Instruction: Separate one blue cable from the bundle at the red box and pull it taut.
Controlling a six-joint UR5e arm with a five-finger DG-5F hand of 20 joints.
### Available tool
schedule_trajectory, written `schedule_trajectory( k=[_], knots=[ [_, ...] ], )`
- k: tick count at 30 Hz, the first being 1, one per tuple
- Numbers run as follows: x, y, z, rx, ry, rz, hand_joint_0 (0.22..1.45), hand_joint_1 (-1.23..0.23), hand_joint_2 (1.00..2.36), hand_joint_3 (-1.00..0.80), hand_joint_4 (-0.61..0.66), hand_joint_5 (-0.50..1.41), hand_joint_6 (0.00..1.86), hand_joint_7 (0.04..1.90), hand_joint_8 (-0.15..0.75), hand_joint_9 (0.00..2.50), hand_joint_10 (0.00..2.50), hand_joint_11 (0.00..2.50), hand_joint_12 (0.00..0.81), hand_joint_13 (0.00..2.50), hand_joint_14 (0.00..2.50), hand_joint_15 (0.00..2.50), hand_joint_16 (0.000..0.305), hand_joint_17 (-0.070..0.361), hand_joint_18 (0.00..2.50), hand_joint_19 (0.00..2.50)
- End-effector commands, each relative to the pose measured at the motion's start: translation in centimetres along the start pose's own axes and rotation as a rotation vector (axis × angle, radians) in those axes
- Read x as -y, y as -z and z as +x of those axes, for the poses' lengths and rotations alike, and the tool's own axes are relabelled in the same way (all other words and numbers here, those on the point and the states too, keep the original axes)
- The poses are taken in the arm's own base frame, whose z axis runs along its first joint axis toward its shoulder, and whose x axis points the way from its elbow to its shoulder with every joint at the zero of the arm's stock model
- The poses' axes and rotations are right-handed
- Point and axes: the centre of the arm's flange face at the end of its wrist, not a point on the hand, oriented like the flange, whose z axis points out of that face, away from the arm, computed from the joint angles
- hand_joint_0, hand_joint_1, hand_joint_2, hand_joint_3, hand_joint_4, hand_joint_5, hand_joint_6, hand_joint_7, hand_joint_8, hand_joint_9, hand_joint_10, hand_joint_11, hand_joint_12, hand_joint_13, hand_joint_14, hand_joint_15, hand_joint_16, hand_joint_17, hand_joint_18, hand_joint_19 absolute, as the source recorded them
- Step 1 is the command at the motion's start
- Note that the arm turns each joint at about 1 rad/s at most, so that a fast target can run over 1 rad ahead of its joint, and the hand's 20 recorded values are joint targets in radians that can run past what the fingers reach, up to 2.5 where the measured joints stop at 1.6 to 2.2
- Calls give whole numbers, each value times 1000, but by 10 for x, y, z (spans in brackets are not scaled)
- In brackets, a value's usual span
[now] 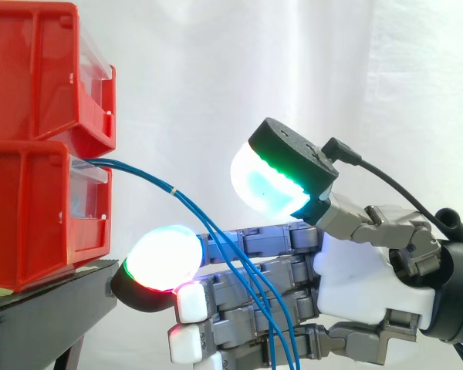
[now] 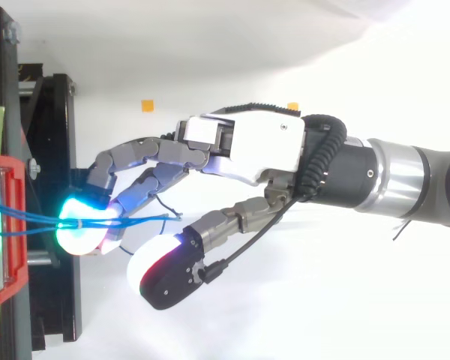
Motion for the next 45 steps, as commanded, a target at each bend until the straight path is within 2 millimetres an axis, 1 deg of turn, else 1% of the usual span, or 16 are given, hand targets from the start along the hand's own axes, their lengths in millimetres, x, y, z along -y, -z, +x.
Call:
schedule_trajectory(
  k=[1,14,21,33,42,45],
  knots=[
    [-1,-1,0,-4,-23,-1,603,-676,1006,-420,261,-163,503,975,296,745,19,673,356,791,19,457,39,88,624,472],
    [-3,-2,0,-2,-42,-3,614,-680,1007,-401,258,-159,503,998,297,750,19,674,354,800,17,460,39,87,631,473],
    [-1,-3,-8,7,-40,-2,618,-680,1008,-389,254,-158,503,1005,296,753,19,674,352,806,17,461,39,87,633,483],
    [-3,-3,-8,1,-39,-1,631,-682,1010,-370,245,-154,503,1041,295,753,19,674,356,812,18,472,39,87,637,490],
    [-5,-5,-4,-16,-41,-6,632,-682,1008,-387,230,-149,503,1088,295,754,19,678,354,818,19,470,39,87,641,489],
    [-8,-7,-4,-22,-42,-5,653,-670,1012,-319,212,-143,502,1128,294,755,19,680,353,817,20,479,39,87,638,493]
  ],
)
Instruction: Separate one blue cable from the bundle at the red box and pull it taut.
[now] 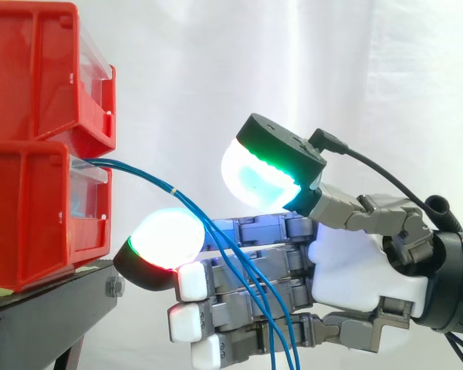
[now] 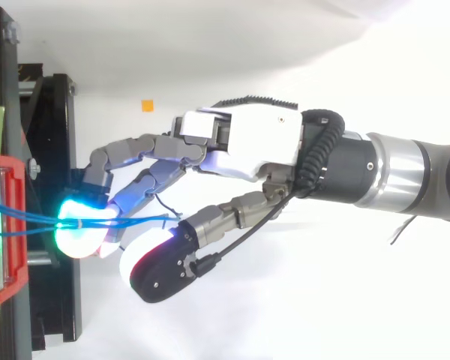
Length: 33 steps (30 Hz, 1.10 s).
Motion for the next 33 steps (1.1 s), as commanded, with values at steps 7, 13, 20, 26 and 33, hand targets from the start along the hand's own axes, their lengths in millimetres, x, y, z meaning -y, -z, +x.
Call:
schedule_trajectory(
  k=[7,13,20,26,33],
  knots=[
    [-5,-4,0,-10,-1,-2,642,-671,1011,-346,215,-140,502,1140,296,757,17,678,353,818,20,485,39,89,637,501],
    [-5,-4,-2,-11,0,1,618,-664,1008,-390,211,-141,502,1140,295,756,20,681,358,821,20,485,40,89,637,508],
    [10,-2,-4,-15,6,20,612,-657,1008,-393,216,-143,502,1133,297,758,17,683,360,825,19,492,40,90,637,509],
    [11,-3,-5,-13,3,8,648,-642,1012,-328,206,-141,502,1136,295,755,20,668,360,829,21,493,41,92,641,519],
    [7,-7,-9,-9,2,-2,627,-659,1010,-359,167,-145,502,1181,290,750,19,682,356,836,19,512,42,96,650,535]
  ],
)
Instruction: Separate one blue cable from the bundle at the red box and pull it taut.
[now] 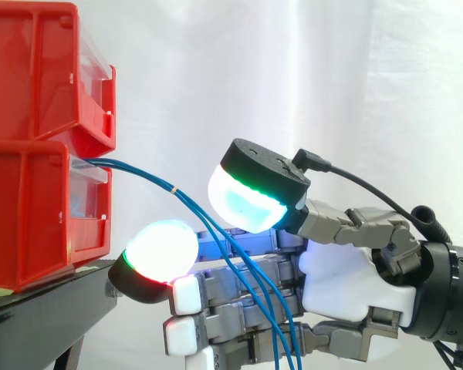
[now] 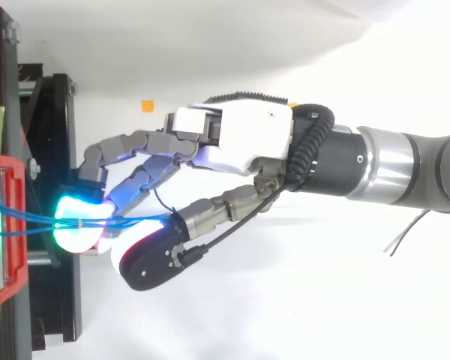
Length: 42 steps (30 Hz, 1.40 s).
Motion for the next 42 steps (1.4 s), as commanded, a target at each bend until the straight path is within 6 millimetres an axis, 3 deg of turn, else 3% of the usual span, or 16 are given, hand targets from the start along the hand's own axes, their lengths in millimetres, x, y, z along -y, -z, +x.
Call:
schedule_trajectory(
  k=[1,8,21,42],
  knots=[
    [-1,-2,-2,1,0,-4,627,-662,1010,-353,152,-147,501,1218,291,749,20,684,357,839,19,510,43,96,653,534],
    [-1,-1,-8,5,-3,3,630,-675,1010,-356,149,-153,504,1280,287,730,17,693,358,836,19,516,43,98,655,542],
    [-3,-2,-11,4,-10,11,619,-679,1009,-375,167,-183,640,1080,285,735,19,708,359,848,19,527,45,100,669,578],
    [-6,-6,2,-12,-9,6,589,-686,1003,-453,179,-183,650,1057,293,750,21,714,365,871,20,557,45,102,688,591]
  ],
)
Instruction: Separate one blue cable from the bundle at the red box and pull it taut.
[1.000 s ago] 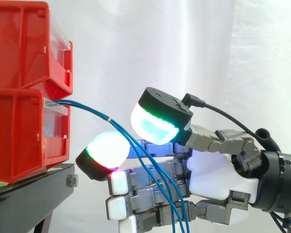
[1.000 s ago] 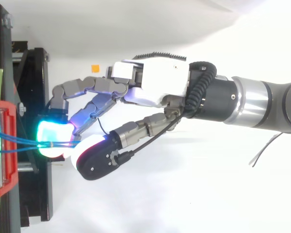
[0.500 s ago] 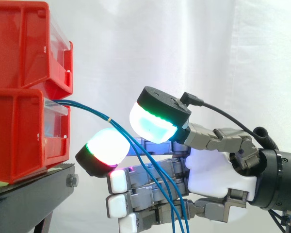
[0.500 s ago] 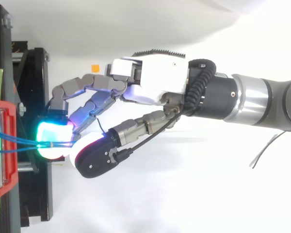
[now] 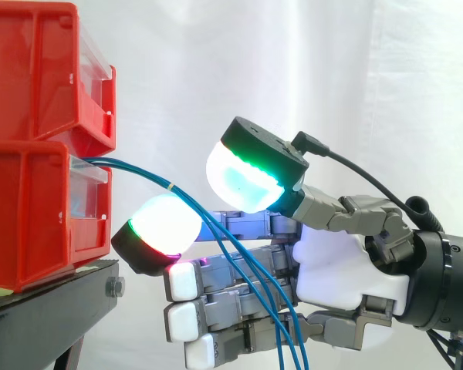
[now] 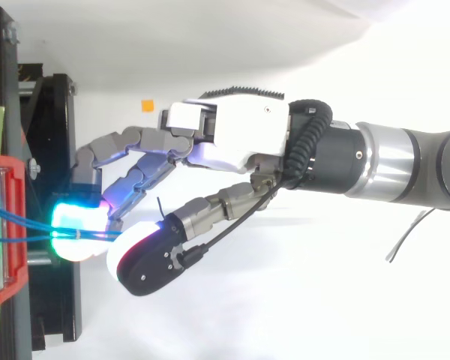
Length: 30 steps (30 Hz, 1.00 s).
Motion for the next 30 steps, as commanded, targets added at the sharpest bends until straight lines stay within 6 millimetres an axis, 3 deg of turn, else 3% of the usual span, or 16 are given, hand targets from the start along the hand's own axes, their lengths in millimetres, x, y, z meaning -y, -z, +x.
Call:
schedule_trajectory(
  k=[1,13,18,21,30],
  knots=[
    [1,0,3,-2,0,1,589,-686,1003,-453,180,-182,650,1061,292,754,19,717,367,871,22,552,45,102,688,587],
    [1,1,6,-4,-1,2,592,-689,1004,-444,184,-183,671,1033,297,762,17,716,368,884,20,554,45,102,698,592],
    [3,2,-1,-2,4,17,593,-691,1005,-444,181,-183,666,1046,295,763,19,707,368,884,20,560,46,102,700,591],
    [12,4,-3,-2,4,29,593,-691,1004,-444,177,-183,665,1053,294,763,19,709,367,884,23,556,45,102,701,599],
    [8,0,3,-8,3,17,593,-690,1005,-431,177,-182,665,1047,293,767,20,715,367,886,22,557,45,102,702,598]
  ],
)
